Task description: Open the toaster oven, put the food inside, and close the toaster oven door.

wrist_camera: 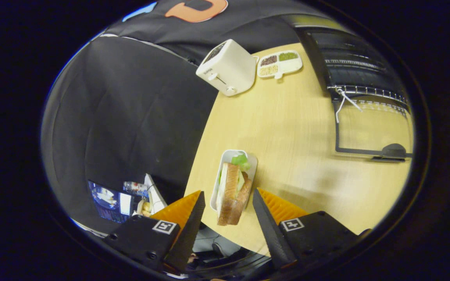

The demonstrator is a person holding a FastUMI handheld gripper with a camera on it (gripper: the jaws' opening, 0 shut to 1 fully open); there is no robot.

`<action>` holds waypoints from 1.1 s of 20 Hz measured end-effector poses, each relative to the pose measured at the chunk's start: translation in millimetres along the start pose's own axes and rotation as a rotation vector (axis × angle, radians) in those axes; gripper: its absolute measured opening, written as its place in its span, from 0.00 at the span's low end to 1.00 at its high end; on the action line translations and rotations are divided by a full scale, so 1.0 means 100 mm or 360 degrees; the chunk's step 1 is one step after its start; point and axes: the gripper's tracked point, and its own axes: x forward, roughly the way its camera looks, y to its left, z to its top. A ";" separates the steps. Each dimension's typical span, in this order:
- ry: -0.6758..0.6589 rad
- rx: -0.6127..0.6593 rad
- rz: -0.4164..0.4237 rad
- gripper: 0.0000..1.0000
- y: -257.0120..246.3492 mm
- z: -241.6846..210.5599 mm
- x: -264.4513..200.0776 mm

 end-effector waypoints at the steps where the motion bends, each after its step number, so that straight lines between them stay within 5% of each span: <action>1: 0.0031 0.0029 0.0015 0.81 0.00 -0.02 0.06; 3: 0.0095 0.0087 0.0047 0.77 0.03 -0.05 0.17; 8: 0.0181 0.0196 0.0072 0.44 0.01 -0.06 0.34; 13: 0.0197 0.0231 0.0075 0.32 0.10 -0.07 0.23; 22: 0.0105 0.0319 0.0288 0.30 0.52 0.06 -0.52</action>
